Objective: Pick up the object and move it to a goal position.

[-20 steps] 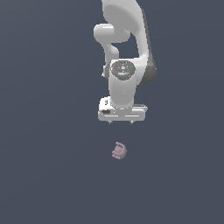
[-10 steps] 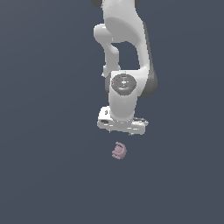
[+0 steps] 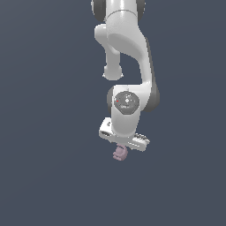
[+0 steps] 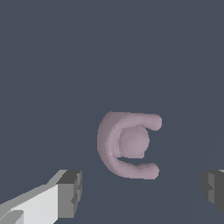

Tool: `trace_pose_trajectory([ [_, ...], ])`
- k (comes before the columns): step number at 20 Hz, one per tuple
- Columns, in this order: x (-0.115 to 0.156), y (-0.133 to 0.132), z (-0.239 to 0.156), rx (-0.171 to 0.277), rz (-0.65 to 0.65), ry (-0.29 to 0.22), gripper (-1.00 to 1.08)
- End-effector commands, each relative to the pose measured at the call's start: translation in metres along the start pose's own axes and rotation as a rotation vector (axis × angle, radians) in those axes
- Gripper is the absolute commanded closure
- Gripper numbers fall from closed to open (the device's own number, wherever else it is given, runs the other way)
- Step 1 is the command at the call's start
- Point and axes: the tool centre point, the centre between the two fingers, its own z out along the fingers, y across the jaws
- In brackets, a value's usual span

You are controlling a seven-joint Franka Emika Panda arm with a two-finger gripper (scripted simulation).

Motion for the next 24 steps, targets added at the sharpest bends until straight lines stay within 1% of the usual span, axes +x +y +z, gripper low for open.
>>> trace_pose_trajectory([
  [1, 0.006, -0.002, 0.005, -0.003, 0.027, 0.005, -0.92],
  [7, 0.013, -0.005, 0.011, -0.007, 0.059, 0.010, -0.92],
  [13, 0.013, -0.005, 0.015, -0.007, 0.058, 0.010, -0.92],
  [21, 0.013, -0.004, 0.054, -0.007, 0.060, 0.010, -0.92],
  [24, 0.013, -0.004, 0.062, -0.007, 0.061, 0.010, -0.92],
])
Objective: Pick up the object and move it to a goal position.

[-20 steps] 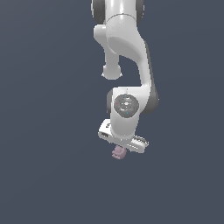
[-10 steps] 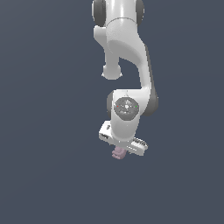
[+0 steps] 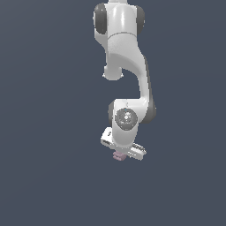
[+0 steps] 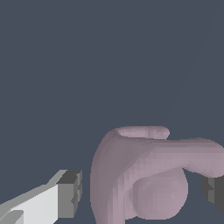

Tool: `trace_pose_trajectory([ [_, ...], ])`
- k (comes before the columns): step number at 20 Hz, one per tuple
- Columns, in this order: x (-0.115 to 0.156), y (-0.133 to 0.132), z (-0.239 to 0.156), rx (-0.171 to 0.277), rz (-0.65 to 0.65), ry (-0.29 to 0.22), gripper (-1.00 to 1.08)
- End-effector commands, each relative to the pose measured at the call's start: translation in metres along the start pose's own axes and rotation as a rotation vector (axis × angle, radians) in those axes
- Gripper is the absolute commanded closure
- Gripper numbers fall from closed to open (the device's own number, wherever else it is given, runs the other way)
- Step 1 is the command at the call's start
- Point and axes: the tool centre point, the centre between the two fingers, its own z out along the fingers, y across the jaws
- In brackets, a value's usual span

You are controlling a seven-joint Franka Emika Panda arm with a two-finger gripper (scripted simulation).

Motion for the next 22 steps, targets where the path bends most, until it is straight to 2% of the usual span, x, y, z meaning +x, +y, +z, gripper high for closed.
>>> trace_pose_trajectory([
  [1, 0.001, -0.001, 0.004, 0.001, 0.000, 0.002, -0.92],
  [4, 0.002, -0.001, 0.003, 0.001, 0.000, 0.002, -0.92],
  [5, 0.002, -0.001, 0.003, 0.001, 0.000, 0.002, 1.08],
  [22, -0.002, 0.002, -0.007, 0.001, 0.000, 0.002, 1.08],
])
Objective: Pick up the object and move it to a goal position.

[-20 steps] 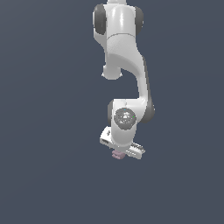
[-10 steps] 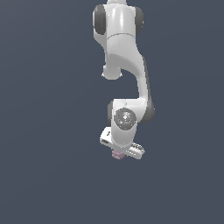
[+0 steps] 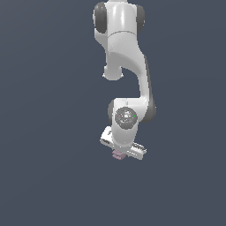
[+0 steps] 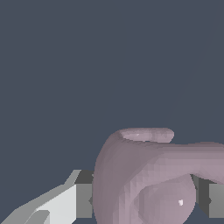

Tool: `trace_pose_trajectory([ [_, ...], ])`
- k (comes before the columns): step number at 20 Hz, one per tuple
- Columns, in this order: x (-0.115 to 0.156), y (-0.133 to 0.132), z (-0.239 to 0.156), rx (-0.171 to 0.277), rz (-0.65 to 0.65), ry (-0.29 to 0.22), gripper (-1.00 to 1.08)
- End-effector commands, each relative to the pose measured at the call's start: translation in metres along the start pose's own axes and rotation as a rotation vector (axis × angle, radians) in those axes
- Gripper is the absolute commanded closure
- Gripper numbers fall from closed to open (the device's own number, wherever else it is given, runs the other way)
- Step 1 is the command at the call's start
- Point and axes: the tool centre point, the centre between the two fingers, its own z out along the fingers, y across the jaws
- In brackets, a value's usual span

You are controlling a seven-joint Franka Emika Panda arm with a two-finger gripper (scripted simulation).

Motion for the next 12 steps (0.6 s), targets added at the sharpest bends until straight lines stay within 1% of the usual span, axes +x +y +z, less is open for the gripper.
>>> trace_pose_trajectory([
  [1, -0.002, 0.002, -0.007, 0.001, 0.000, 0.001, 1.08],
  [7, -0.012, 0.009, -0.033, 0.001, 0.000, 0.001, 1.08],
  [12, -0.026, 0.019, -0.069, 0.001, 0.000, 0.001, 1.08],
])
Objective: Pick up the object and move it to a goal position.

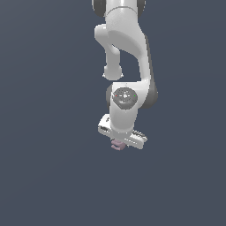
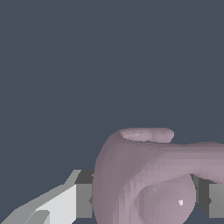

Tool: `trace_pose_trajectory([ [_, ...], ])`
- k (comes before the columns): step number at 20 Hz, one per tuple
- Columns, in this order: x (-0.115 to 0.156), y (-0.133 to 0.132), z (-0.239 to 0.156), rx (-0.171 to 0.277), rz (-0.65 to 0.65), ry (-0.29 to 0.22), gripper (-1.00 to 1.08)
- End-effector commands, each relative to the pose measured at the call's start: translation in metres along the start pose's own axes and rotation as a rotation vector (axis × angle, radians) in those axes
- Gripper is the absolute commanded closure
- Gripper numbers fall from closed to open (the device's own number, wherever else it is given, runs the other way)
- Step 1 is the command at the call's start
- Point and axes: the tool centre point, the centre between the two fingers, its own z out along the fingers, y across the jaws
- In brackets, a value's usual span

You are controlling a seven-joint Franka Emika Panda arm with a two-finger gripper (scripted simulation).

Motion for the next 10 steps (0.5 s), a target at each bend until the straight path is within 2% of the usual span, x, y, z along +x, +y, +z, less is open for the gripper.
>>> trace_pose_trajectory([
  [1, -0.007, 0.005, -0.021, 0.001, 0.000, 0.001, 1.08],
  [10, -0.038, 0.028, -0.104, 0.002, 0.000, 0.001, 1.08],
])
